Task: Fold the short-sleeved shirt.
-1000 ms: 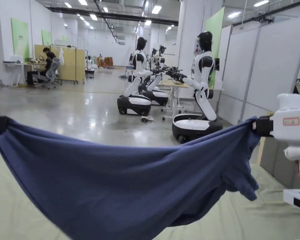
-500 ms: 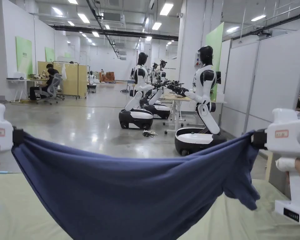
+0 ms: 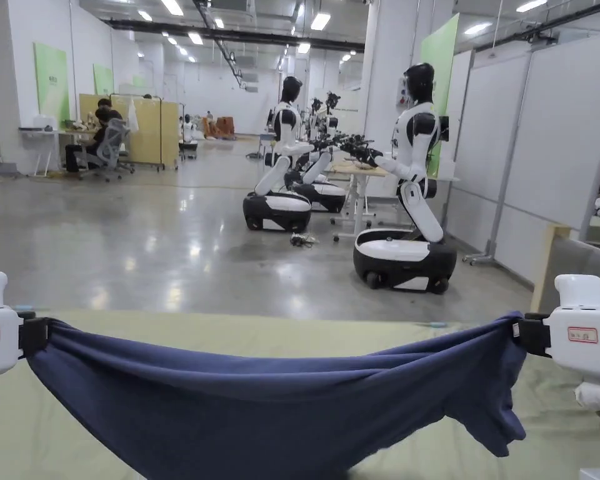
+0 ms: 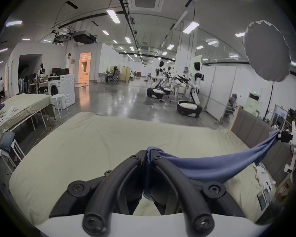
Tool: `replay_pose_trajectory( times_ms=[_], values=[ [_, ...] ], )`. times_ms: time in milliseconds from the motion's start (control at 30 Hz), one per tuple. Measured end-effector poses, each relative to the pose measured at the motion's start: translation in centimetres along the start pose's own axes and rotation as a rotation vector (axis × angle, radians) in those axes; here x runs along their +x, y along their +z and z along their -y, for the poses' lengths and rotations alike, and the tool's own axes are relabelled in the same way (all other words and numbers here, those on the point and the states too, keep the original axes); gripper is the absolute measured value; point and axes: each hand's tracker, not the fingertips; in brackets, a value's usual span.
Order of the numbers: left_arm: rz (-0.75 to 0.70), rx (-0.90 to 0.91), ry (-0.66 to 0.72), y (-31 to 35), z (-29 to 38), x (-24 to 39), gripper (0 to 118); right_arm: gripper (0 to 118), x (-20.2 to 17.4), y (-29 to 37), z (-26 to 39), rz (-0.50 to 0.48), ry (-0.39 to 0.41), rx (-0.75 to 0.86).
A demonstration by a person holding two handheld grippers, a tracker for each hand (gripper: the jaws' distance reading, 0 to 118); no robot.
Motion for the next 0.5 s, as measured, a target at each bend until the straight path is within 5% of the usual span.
replay_pose_trajectory(
  times_ms=[267, 500],
  values=[
    [-0.024, -0.222, -0.070, 8.1, 15.1, -1.5, 6, 10, 0.1, 6.3, 17.9, -0.051, 0.071, -0.191],
    [-0.081, -0.437, -0.023, 11.2, 28.3, -4.2, 6, 10, 1.0, 6.8, 32.7, -0.033, -0.040, -0.371]
  ],
)
